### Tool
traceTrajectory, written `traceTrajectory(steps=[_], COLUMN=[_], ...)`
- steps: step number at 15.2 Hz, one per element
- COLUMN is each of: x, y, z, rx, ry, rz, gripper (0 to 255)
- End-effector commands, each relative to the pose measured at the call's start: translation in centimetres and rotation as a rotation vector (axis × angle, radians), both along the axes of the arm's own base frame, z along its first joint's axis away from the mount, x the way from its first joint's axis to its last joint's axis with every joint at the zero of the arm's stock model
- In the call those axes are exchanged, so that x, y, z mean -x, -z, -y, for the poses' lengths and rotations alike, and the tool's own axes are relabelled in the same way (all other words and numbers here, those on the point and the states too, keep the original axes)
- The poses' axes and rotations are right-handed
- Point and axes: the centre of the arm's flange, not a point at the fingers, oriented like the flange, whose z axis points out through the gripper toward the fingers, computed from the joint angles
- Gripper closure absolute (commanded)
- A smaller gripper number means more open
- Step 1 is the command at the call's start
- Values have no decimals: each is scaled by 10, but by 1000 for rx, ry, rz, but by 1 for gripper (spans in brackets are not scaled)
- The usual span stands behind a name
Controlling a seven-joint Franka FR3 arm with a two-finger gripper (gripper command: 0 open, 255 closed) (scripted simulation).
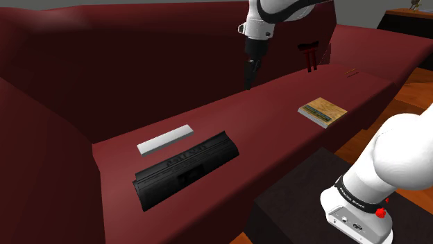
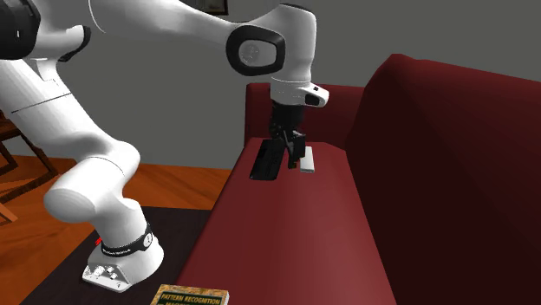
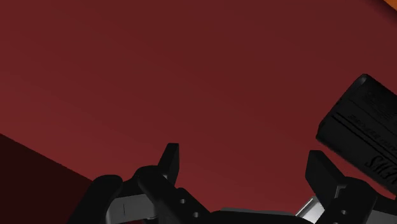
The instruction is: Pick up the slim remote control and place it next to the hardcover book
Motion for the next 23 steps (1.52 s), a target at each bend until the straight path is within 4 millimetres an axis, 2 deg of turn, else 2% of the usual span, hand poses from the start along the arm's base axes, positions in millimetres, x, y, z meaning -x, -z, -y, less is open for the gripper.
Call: traceTrajectory(steps=[1, 7, 12, 18, 23], x=[-17, -57, -81, -99, -103], y=[13, 42, 66, 95, 119], z=[-21, -86, -144, -218, -281], rx=[0, 2, 4, 6, 8], ry=[-62, -241, -390, -569, -718], rz=[1, 2, 3, 4, 5], gripper=[0, 0, 0, 0, 0])
